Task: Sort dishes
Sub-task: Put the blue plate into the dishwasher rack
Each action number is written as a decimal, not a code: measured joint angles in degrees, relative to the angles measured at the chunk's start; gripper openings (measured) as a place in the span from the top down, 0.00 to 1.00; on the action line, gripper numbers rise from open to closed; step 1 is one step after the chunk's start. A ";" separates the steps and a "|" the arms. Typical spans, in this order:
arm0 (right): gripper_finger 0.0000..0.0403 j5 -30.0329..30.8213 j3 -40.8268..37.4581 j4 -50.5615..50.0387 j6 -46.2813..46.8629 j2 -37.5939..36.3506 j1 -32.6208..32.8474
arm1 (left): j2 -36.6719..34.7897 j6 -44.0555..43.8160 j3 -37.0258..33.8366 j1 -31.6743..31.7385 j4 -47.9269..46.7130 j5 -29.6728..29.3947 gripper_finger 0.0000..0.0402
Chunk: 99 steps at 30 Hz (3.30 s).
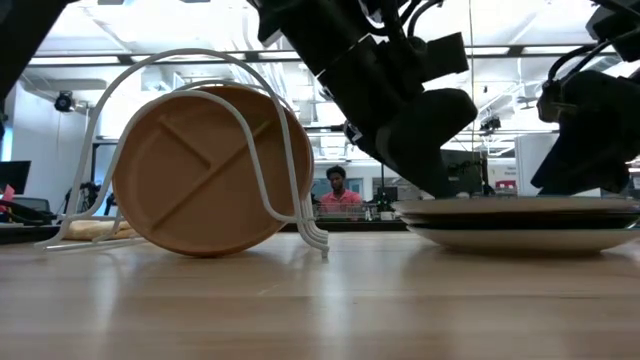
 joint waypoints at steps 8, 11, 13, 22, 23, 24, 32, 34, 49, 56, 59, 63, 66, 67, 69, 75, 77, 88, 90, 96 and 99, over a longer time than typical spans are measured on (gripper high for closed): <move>0.48 0.11 -0.02 -1.06 -0.08 0.00 0.00 | 0.00 -0.67 0.01 0.04 -1.36 0.14 0.71; 0.48 0.37 0.02 -1.23 -0.09 -0.02 0.00 | 0.00 -1.00 0.00 0.04 -1.79 0.24 0.71; 0.47 0.99 0.65 -2.65 -0.09 0.00 0.00 | 0.00 -1.19 0.00 0.07 -1.93 0.29 0.71; 0.43 5.79 4.02 -15.02 3.31 0.00 -0.02 | 0.00 -2.11 0.00 0.26 -2.08 0.72 0.71; 0.43 5.39 3.88 -15.02 3.90 -0.02 -0.04 | 0.00 -2.25 0.00 0.29 -2.05 0.75 0.71; 0.42 4.67 3.63 -14.76 4.30 -0.02 -0.04 | 0.00 -2.45 -0.01 0.31 -2.03 0.87 0.71; 0.43 2.04 2.67 -11.22 3.90 0.00 -0.02 | 0.00 -3.76 -0.15 0.47 -2.15 1.89 0.71; 0.44 1.78 2.67 -10.73 3.47 0.00 -0.02 | 0.00 -4.20 -0.22 0.47 -2.41 1.90 0.71; 0.43 1.75 1.46 -11.05 4.31 0.89 -0.02 | -0.07 -5.15 -2.09 1.36 -0.26 1.70 0.71; 0.45 1.70 1.18 -9.69 3.93 1.13 -0.02 | -0.15 -6.81 -3.11 1.72 0.20 1.54 0.71; 0.46 1.78 1.18 -8.46 2.85 1.10 -0.02 | -0.15 -6.81 -3.13 1.72 0.28 1.55 0.71; 0.46 1.92 1.18 -6.47 1.66 1.15 -0.04 | -0.15 -6.81 -3.19 1.76 0.47 1.67 0.71; 0.45 2.01 1.18 -5.94 1.60 1.13 -0.04 | -0.15 -6.81 -3.46 1.76 0.91 1.71 0.71; 0.45 1.99 1.16 -5.88 1.77 1.19 -0.04 | -0.15 -6.84 -3.52 1.76 1.12 1.73 0.71; 0.46 1.90 0.88 -5.48 2.83 1.19 -0.04 | -0.15 -6.97 -3.52 1.76 1.29 1.73 0.71; 0.49 1.37 0.44 -4.98 5.90 1.19 -0.04 | 0.60 -7.15 -3.54 1.87 2.58 1.75 0.71; 0.49 0.68 0.42 -4.87 6.38 1.09 -0.04 | 1.33 -7.53 -3.43 1.85 3.61 1.26 0.71; 0.53 0.12 -1.18 -0.03 7.58 1.23 -0.02 | 2.16 -7.38 -3.48 1.96 6.10 1.54 0.71; 0.55 0.24 -1.54 1.39 7.58 1.18 -0.02 | 2.19 -7.34 -3.48 1.96 6.15 1.59 0.71; 0.62 0.61 -1.75 1.49 7.58 1.18 -0.02 | 2.56 -7.21 -3.50 2.03 6.89 1.58 0.71; 0.67 1.37 -1.79 1.60 7.60 1.20 -0.02 | 2.58 -7.21 -3.50 2.03 6.91 1.60 0.71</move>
